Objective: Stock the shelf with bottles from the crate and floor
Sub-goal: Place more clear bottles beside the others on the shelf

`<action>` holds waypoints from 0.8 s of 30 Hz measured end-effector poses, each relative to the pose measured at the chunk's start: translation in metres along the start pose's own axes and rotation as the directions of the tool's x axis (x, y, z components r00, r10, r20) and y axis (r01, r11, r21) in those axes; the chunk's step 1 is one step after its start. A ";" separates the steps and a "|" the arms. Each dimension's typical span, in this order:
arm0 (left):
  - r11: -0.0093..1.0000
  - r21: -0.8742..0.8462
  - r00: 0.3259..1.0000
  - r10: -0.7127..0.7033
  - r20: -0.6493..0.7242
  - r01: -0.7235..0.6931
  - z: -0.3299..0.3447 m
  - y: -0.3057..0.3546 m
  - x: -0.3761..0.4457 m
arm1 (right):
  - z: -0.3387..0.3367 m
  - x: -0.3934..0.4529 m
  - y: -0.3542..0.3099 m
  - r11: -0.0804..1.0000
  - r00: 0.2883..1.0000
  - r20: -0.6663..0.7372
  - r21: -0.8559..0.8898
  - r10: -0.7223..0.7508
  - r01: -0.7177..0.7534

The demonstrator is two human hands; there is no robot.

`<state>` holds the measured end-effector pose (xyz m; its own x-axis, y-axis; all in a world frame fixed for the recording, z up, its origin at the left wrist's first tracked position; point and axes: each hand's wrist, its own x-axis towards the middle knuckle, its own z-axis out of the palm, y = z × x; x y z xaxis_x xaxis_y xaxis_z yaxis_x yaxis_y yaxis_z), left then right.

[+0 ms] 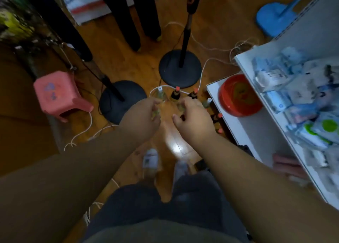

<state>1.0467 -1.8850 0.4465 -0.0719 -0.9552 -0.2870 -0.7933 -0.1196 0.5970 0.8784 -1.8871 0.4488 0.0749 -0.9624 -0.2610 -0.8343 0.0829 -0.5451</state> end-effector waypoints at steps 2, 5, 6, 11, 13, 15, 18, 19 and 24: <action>0.998 -0.021 0.998 -0.063 0.031 0.064 0.016 -0.025 0.035 | 0.030 0.034 0.012 1.000 0.999 0.048 0.015 0.016 -0.016; 0.988 -0.051 0.989 -0.143 0.037 0.145 0.051 -0.071 0.085 | 0.084 0.092 0.037 0.999 0.995 0.102 0.045 0.017 -0.022; 0.982 -0.066 0.984 -0.174 0.043 0.177 0.066 -0.088 0.099 | 0.104 0.111 0.046 0.998 0.992 0.122 0.045 0.028 -0.034; 0.924 -0.194 0.944 -0.320 0.073 0.329 0.150 -0.174 0.160 | 0.212 0.185 0.108 0.996 0.972 0.219 0.016 0.086 -0.091; 0.877 -0.252 0.912 -0.387 0.133 0.409 0.184 -0.206 0.182 | 0.253 0.203 0.132 0.992 0.959 0.263 0.038 0.105 -0.119; 0.832 -0.279 0.877 -0.448 0.173 0.480 0.215 -0.232 0.205 | 0.290 0.220 0.154 0.992 0.950 0.298 0.050 0.096 -0.116; 0.831 -0.255 0.869 -0.468 0.160 0.494 0.256 -0.267 0.237 | 0.334 0.248 0.181 0.984 0.934 0.344 0.109 0.097 -0.143; 0.853 -0.220 0.880 -0.449 0.155 0.473 0.267 -0.275 0.248 | 0.346 0.257 0.190 0.979 0.930 0.350 0.120 0.112 -0.163; 0.933 -0.091 0.922 -0.325 0.210 0.349 0.306 -0.304 0.292 | 0.384 0.295 0.218 0.954 0.939 0.279 0.164 0.200 -0.252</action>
<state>1.0815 -2.0444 -0.0482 0.0649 -0.7853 -0.6157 -0.7100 -0.4699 0.5245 0.9280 -2.0540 -0.0533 0.0563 -0.8151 -0.5765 -0.7248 0.3638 -0.5851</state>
